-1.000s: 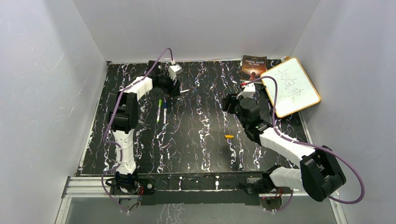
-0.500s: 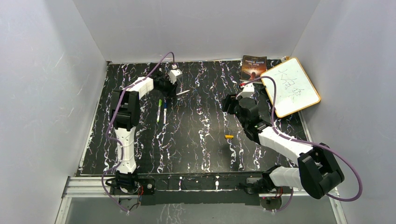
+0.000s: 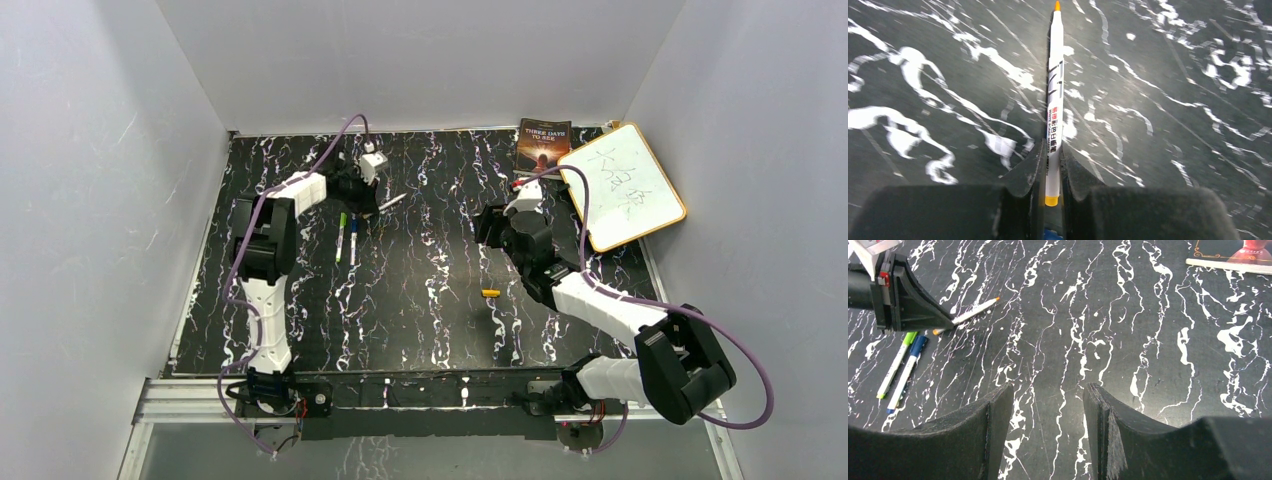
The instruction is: Insert the pens into the pen caps
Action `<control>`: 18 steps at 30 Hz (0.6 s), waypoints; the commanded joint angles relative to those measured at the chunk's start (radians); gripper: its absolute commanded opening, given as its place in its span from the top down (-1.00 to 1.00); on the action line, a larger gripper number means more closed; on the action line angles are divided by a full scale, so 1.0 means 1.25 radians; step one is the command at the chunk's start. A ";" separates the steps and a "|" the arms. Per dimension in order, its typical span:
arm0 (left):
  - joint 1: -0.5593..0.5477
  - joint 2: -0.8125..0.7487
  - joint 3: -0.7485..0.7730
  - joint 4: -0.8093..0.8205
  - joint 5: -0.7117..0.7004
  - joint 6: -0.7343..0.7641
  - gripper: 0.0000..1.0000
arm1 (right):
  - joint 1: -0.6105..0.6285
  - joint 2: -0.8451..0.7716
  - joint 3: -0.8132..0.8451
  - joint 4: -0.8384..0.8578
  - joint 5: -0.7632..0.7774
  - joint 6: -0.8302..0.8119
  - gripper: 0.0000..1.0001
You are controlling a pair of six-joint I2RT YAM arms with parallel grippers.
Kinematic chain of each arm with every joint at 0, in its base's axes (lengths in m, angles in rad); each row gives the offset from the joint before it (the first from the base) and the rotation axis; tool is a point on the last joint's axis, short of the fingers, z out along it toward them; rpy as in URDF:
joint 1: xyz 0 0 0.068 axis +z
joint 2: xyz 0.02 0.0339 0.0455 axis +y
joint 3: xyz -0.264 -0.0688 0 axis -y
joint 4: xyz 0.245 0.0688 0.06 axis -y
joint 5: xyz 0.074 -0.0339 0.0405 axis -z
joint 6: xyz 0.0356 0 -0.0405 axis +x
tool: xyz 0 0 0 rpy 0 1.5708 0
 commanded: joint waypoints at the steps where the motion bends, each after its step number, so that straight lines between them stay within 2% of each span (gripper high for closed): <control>1: -0.007 -0.153 -0.124 0.168 0.099 -0.154 1.00 | -0.004 -0.016 0.024 0.036 -0.037 0.013 -0.04; 6: -0.007 -0.303 -0.308 0.464 0.149 -0.354 1.00 | -0.007 -0.038 0.048 0.049 -0.188 0.030 -0.14; 11: -0.009 -0.397 -0.421 0.601 0.154 -0.453 1.00 | -0.007 -0.046 0.070 0.076 -0.297 0.061 -0.17; 13: -0.010 -0.437 -0.472 0.703 0.183 -0.538 1.00 | -0.007 -0.050 0.072 0.116 -0.349 0.082 -0.19; 18: -0.029 -0.529 -0.643 1.101 0.195 -0.834 1.00 | -0.008 -0.029 0.113 0.207 -0.520 0.140 -0.23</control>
